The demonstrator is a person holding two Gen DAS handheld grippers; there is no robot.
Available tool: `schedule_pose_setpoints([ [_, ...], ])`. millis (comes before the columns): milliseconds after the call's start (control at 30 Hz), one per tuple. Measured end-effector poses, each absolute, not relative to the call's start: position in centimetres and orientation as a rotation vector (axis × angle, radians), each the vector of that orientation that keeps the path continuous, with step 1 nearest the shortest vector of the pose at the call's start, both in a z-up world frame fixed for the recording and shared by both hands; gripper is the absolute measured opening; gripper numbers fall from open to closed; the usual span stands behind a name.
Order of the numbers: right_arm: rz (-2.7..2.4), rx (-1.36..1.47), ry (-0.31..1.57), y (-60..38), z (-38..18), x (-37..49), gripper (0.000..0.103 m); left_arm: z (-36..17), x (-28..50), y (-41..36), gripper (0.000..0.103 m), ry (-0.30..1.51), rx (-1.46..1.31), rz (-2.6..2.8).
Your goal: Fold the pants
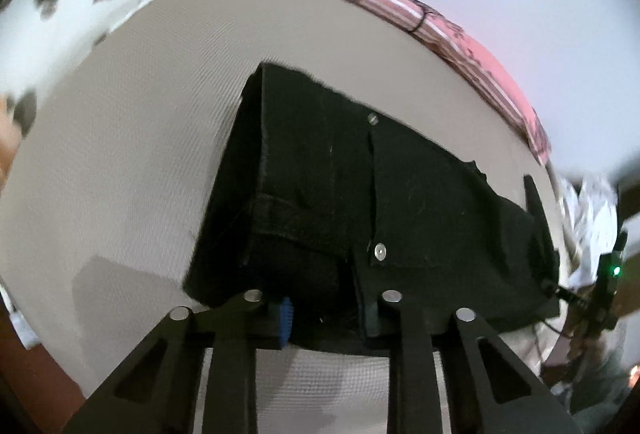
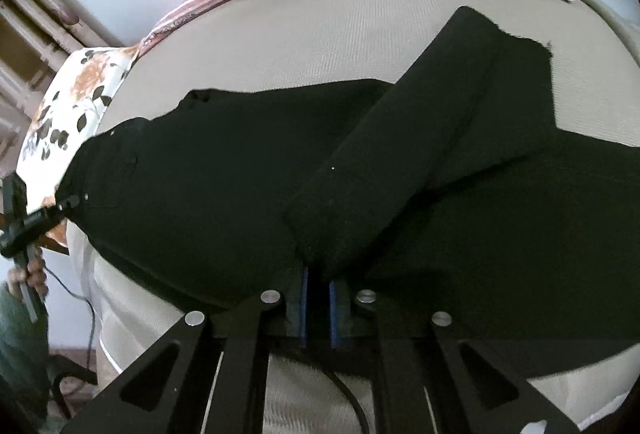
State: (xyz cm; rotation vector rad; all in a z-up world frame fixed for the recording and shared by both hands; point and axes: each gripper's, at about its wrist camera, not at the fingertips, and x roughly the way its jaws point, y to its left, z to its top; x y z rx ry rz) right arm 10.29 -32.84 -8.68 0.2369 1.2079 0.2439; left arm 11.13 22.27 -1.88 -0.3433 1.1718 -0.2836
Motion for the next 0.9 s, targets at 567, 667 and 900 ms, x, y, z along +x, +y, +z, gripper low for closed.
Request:
schedule_pose_setpoints([
  [567,0.261,0.212,1.330,-31.5,-12.1,8.6,0.015,-5.2,10.6,22.0,0.029,1.205,-0.186,-0.246],
  [667,0.297,0.276,1.351,-32.3,-11.8,8.5,0.034,-4.7,10.4,22.8,0.034,1.227,-0.268,-0.225],
  [900,0.278,0.315,1.296,-36.7,-8.9,7.8,0.040,-1.4,7.2,22.1,0.038,1.196,-0.146,-0.201],
])
